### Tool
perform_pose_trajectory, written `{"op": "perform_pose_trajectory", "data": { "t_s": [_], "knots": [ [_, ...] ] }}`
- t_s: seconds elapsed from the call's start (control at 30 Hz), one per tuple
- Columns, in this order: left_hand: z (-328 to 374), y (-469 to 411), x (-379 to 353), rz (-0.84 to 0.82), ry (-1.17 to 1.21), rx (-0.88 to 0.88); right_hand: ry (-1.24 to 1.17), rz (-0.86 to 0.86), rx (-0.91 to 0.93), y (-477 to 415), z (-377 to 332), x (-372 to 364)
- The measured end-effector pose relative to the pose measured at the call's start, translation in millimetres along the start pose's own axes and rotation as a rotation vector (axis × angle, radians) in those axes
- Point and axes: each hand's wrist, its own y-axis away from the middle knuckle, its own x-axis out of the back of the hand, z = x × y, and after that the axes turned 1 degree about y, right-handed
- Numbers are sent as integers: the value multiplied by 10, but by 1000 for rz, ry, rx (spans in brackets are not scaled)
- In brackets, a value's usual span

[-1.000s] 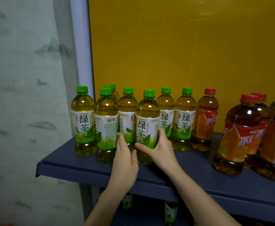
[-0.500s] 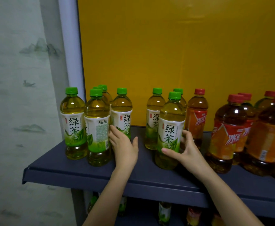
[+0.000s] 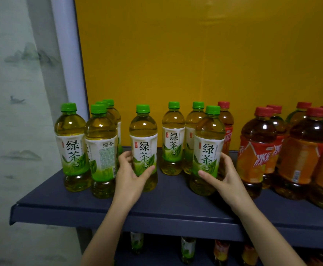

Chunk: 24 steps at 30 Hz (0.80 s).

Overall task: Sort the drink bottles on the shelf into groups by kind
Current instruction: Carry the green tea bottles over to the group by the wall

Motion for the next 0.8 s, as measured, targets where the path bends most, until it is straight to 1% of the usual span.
{"op": "perform_pose_trajectory", "data": {
  "t_s": [0.1, 0.23, 0.47, 0.67, 0.8],
  "knots": [
    [44, 103, 59, -88, 114, 2, 10, 4, 3, 0, 1, 3],
    [104, 135, -36, -123, 93, -33, 26, 28, 8, -1, 2, -1],
    [232, 162, -350, -40, -34, -108, 107, 84, 48, -8, 13, -7],
    [219, 142, -452, -16, -61, -118, 123, 41, 62, -21, -4, -45],
    [169, 95, -469, -12, -73, -119, 148, 42, 66, -42, 5, -74]
  ]
}}
